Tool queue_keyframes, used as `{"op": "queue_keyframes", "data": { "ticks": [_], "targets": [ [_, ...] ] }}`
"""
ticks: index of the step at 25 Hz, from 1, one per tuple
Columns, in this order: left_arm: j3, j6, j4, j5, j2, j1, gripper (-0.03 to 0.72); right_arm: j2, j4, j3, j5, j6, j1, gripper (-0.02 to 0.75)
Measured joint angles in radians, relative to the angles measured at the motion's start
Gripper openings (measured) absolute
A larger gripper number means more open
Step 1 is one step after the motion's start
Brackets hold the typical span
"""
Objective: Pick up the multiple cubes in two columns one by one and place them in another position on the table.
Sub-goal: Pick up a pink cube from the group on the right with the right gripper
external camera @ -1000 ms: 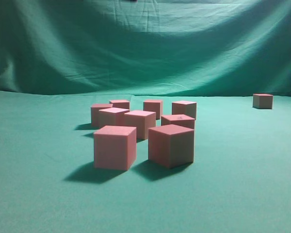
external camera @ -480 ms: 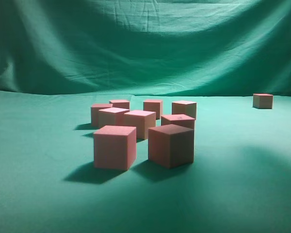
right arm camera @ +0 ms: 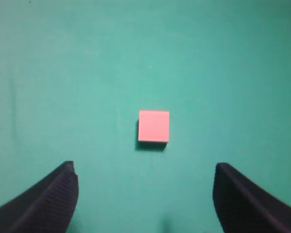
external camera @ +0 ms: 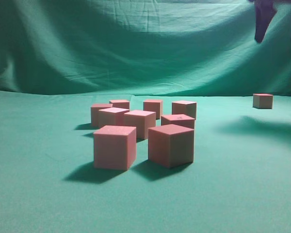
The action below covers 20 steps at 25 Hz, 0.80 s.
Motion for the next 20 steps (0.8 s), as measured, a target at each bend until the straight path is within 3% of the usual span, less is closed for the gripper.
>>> {"op": "queue_keyframes", "data": {
  "ticks": [7, 20],
  "targets": [
    [0.000, 0.000, 0.000, 0.000, 0.000, 0.000, 0.000, 0.134, 0.015, 0.000, -0.184, -0.031, -0.002, 0.560],
    [0.000, 0.000, 0.000, 0.000, 0.000, 0.000, 0.000, 0.275, 0.019, 0.000, -0.302, -0.055, -0.002, 0.560]
  ]
}}
